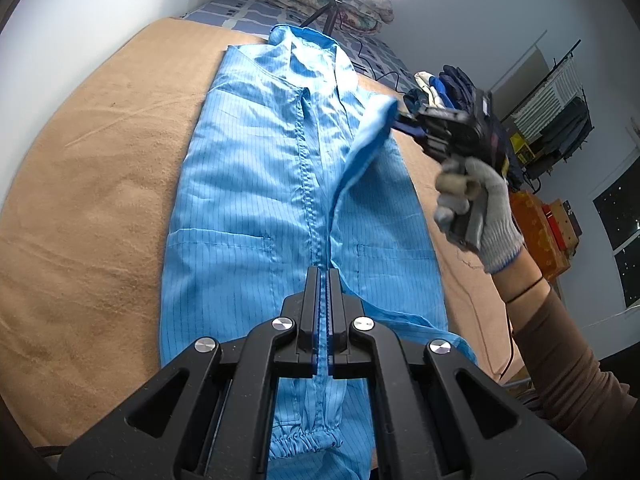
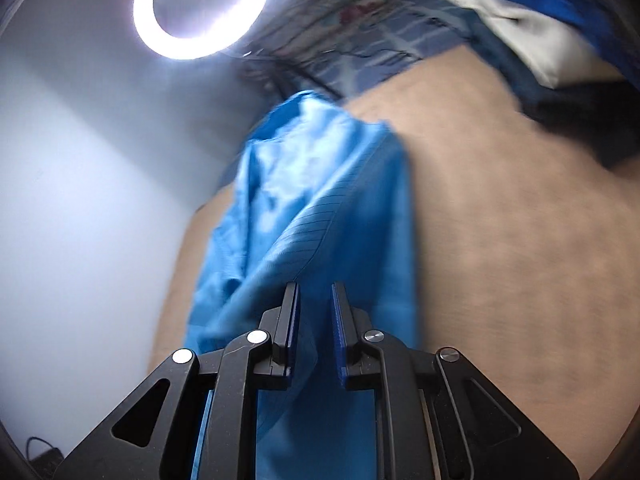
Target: Fold large clothes
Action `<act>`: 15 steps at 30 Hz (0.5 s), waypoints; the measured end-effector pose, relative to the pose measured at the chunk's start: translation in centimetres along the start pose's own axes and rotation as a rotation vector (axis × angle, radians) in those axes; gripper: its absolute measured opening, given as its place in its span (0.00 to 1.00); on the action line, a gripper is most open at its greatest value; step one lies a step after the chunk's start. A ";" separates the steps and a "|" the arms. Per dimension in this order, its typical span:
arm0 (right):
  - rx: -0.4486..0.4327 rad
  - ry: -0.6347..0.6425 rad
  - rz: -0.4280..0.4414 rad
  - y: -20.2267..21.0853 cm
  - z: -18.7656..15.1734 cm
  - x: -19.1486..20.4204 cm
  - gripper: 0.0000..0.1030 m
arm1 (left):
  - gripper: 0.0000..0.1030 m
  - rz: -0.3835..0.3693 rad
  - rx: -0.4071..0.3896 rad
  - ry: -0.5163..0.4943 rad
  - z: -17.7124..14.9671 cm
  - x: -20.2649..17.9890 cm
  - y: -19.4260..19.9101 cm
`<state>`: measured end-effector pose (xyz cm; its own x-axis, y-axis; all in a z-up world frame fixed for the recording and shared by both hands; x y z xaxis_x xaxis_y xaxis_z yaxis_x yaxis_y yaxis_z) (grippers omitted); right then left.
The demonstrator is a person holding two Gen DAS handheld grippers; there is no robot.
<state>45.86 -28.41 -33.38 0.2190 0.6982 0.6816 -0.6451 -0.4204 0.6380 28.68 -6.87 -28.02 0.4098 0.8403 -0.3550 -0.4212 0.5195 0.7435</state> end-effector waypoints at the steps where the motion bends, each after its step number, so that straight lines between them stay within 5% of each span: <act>1: 0.012 0.011 -0.005 -0.8 -0.2 0.6 0.13 | 0.00 0.003 0.001 -0.001 0.0 0.0 0.0; 8: 0.089 0.120 -0.108 -5.3 -2.2 1.8 0.13 | 0.00 0.009 0.005 -0.007 -0.3 0.2 0.5; 15: 0.137 0.118 -0.092 -5.8 -3.3 2.1 0.13 | 0.00 0.019 0.007 -0.004 -0.6 0.6 1.1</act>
<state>47.66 -22.57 -36.83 0.1797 0.7973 0.5763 -0.5190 -0.4208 0.7440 28.00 -5.65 -27.73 0.4048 0.8496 -0.3381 -0.4238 0.5020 0.7539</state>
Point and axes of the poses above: each gripper's, at about its wrist camera, not at the fingertips, and y roughly against the way its jaws point, x to its left, z to its top, the point moved 10 cm from there along -y, roughly the way its jaws point, and after that the axes turned 11 degrees about -y, right-handed, at the moved point
